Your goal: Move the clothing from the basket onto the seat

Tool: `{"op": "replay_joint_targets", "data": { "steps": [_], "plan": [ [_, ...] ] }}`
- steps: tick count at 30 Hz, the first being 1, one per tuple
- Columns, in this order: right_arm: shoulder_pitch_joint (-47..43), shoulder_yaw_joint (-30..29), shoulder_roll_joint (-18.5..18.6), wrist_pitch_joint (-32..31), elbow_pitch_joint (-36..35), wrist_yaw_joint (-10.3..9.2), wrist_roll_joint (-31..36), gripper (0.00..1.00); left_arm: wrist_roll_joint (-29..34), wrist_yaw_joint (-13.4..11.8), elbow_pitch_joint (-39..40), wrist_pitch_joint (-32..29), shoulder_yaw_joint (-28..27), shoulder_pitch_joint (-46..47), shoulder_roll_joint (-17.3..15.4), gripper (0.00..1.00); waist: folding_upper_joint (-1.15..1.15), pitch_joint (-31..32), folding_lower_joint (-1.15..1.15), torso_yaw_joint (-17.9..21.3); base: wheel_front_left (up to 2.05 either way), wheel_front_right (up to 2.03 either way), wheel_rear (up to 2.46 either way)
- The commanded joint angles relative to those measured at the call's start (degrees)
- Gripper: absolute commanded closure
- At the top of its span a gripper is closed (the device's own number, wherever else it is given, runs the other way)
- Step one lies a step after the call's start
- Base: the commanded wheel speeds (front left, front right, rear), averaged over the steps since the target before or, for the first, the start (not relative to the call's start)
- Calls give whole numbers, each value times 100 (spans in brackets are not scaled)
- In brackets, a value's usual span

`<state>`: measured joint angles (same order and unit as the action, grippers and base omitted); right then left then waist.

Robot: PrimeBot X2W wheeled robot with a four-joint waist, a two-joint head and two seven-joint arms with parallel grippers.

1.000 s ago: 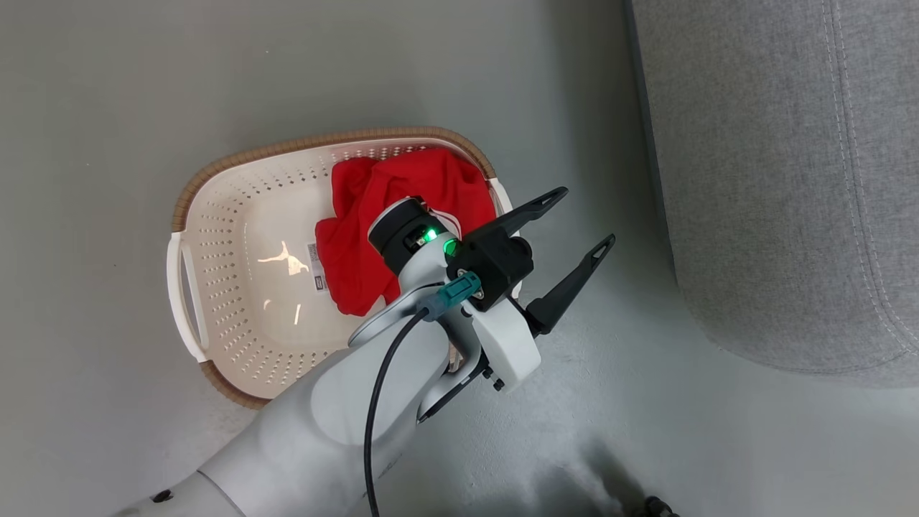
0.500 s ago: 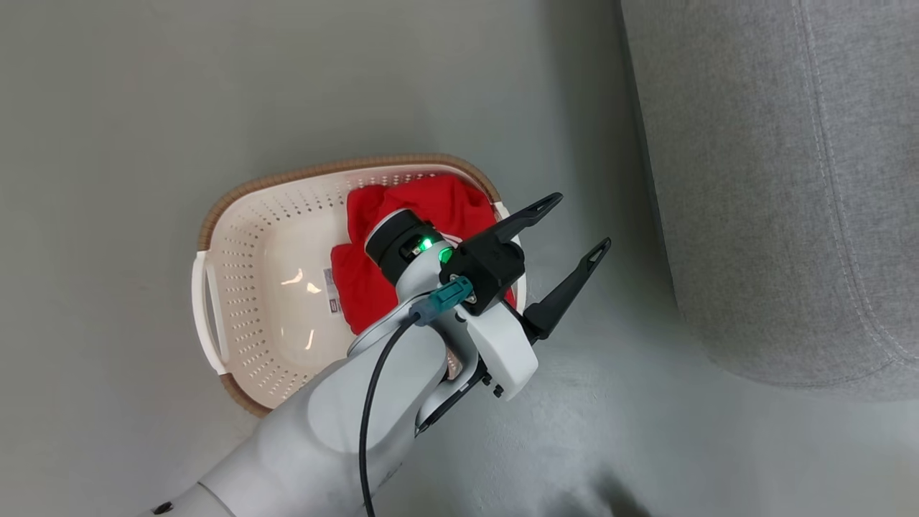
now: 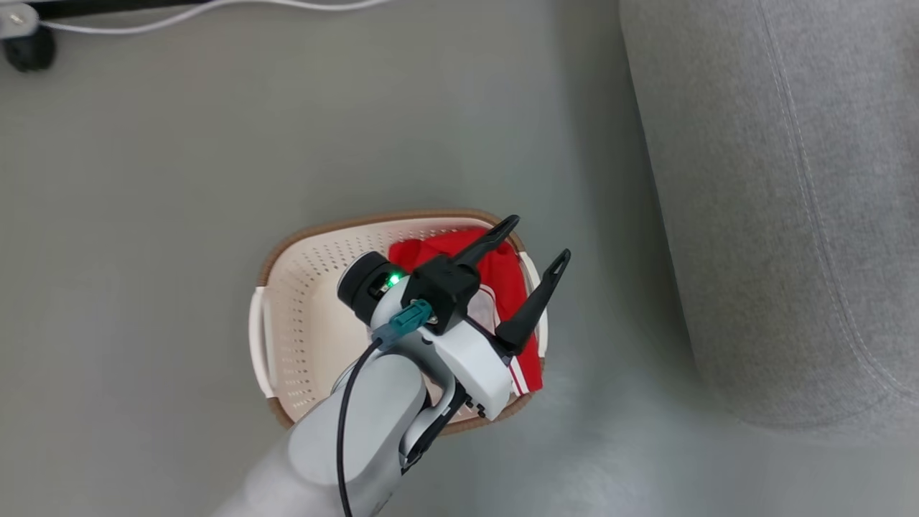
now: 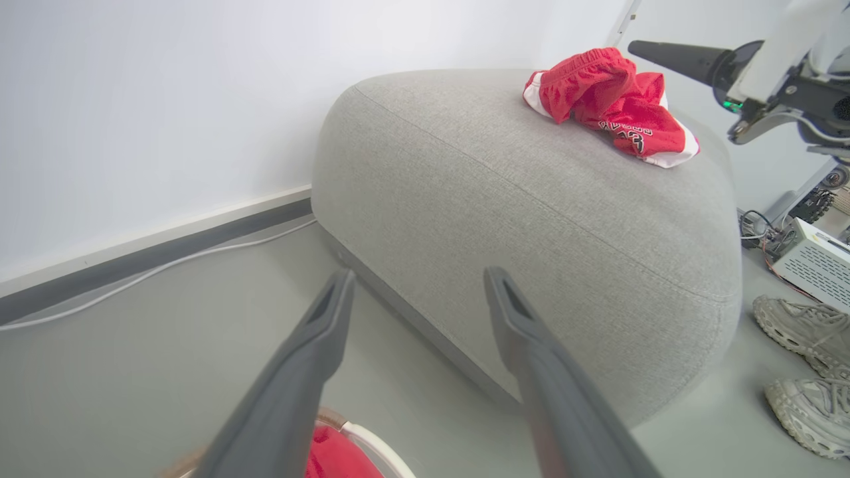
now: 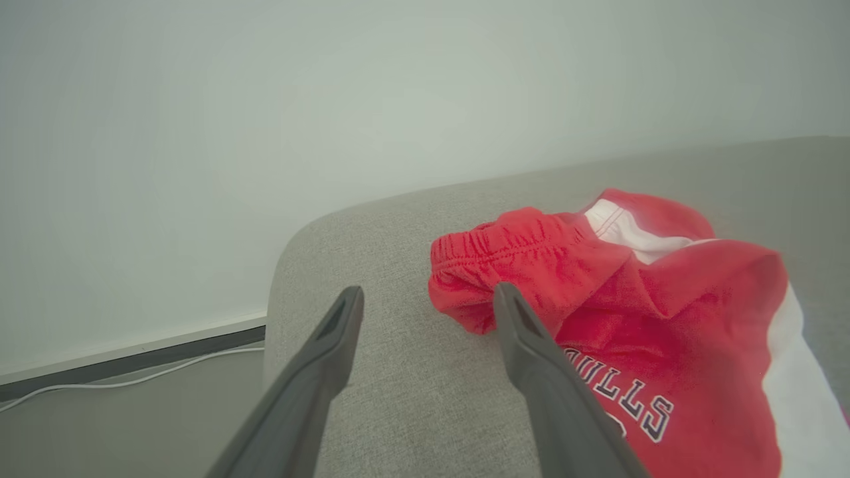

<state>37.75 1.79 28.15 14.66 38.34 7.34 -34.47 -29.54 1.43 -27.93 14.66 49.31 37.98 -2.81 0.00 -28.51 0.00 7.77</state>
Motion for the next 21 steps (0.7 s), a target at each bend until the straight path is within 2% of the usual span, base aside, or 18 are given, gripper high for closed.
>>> {"op": "replay_joint_targets", "data": {
  "steps": [1, 9, 21],
  "plan": [
    [-285, 118, 148, 34, -264, 14, -78, 0, 109, -63, 128, 34, -290, -131, -7, 0, 0, 248, 0, -217, 0, 0, 0],
    [-557, 396, 4, 34, -770, 14, -52, 0, 382, -188, 270, 34, -1102, -654, -7, 0, 0, 724, 0, -607, 0, 0, 0],
    [-996, 630, -482, 34, -1216, 14, 302, 0, 895, -354, 532, 34, -2547, -1638, -7, 0, 0, 1537, 0, -1177, 0, 0, 0]
  ]
}}
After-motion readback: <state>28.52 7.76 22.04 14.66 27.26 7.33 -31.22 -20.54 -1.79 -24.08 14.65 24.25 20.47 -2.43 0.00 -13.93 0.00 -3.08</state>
